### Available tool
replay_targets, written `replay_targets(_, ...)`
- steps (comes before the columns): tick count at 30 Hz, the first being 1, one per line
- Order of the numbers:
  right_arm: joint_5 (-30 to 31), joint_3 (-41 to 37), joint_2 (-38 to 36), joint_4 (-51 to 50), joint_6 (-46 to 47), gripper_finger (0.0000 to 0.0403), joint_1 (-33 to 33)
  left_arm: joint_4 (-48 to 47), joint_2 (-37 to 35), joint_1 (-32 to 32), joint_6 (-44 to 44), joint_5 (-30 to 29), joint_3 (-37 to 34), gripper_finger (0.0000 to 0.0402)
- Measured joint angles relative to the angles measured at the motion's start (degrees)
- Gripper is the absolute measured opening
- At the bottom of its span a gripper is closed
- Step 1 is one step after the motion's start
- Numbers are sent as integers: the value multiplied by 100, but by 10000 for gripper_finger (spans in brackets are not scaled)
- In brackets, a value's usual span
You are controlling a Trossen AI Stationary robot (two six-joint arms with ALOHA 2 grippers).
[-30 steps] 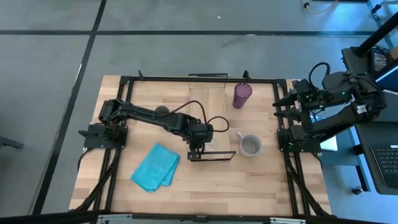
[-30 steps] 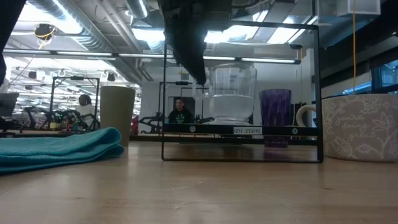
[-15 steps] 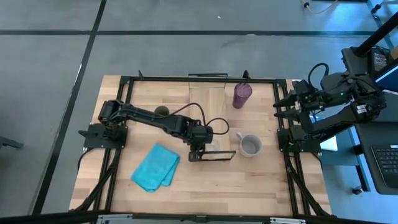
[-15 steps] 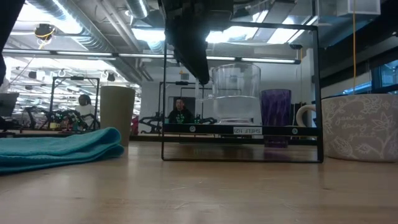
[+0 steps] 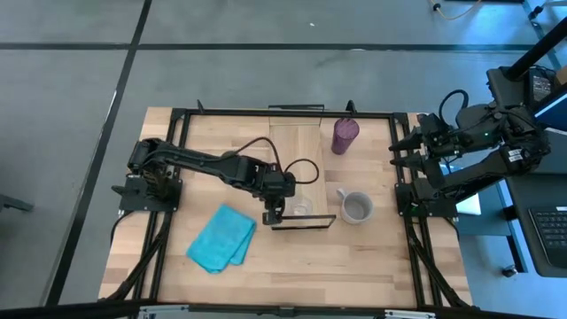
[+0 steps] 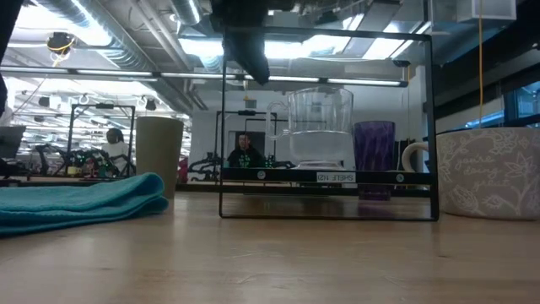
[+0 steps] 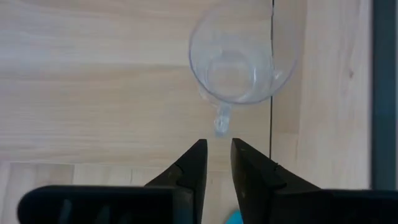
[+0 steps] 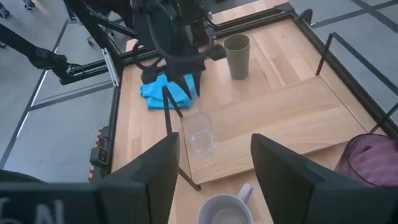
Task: Stack small to large cups/mugs on shelf
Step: Put the white mug on the shelf
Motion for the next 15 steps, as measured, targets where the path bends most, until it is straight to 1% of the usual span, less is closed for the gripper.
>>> replay_targets(4, 35, 0, -2, -11, -1, 200, 0, -270, -308, -62, -170, -365, 1, 65)
replay_targets(6, 244, 0, -2, -25, 115, 200, 2, -314, -497, -78, -202, -513, 1, 64)
replay_targets(10, 730, 0, -2, -133, 264, 200, -2, -293, -804, -73, -222, -621, 5, 63)
replay_targets(15, 711, 0, 0, -122, 295, 200, 0, -285, -1094, -144, -752, -638, 8, 63)
